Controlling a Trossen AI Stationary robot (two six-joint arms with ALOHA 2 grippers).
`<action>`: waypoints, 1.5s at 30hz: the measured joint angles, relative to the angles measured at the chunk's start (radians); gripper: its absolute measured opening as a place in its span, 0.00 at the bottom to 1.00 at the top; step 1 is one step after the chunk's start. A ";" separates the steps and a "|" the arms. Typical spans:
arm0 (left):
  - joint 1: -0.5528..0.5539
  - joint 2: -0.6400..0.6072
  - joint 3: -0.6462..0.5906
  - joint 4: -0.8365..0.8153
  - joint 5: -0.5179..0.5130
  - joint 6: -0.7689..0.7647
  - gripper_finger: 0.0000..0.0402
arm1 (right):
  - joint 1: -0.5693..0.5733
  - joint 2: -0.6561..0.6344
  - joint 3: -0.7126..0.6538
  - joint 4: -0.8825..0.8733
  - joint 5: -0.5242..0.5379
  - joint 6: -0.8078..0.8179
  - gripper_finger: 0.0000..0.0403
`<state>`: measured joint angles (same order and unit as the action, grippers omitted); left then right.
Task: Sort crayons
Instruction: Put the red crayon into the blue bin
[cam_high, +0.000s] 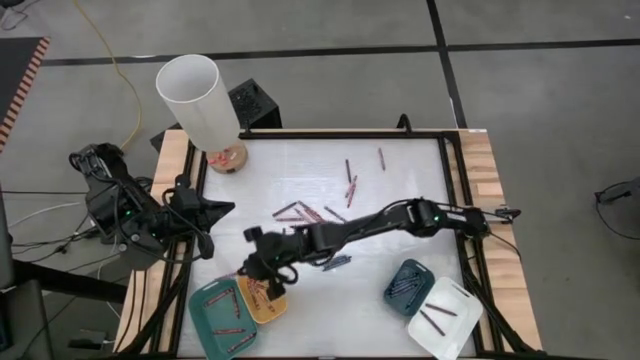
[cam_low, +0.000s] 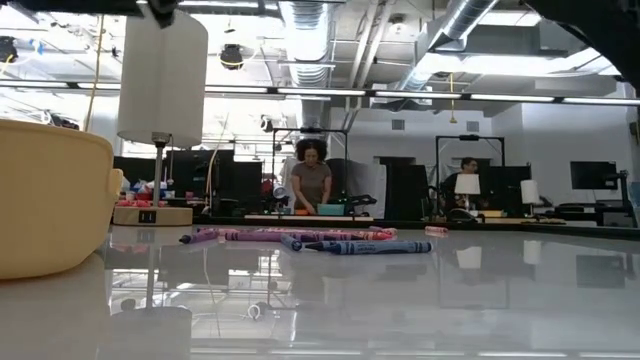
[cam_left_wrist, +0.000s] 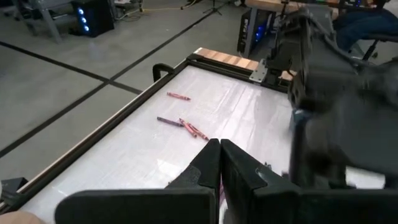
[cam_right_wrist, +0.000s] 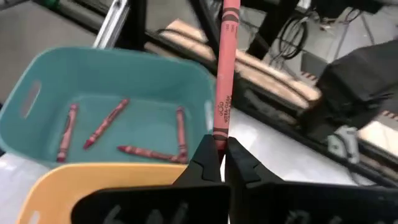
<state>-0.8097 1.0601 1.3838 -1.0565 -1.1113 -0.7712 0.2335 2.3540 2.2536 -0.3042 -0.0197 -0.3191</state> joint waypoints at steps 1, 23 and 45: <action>0.000 0.000 0.000 0.000 0.001 -0.001 0.00 | 0.006 0.009 0.000 0.002 0.000 0.000 0.00; 0.000 0.001 0.000 0.000 0.005 -0.002 0.00 | 0.019 0.199 0.001 0.464 -0.333 0.128 0.00; 0.000 0.000 0.000 -0.001 0.004 -0.001 0.00 | -0.010 0.278 0.002 0.410 -0.403 0.370 0.00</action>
<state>-0.8093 1.0603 1.3841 -1.0573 -1.1072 -0.7719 0.2237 2.6320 2.2559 0.1054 -0.4225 0.0510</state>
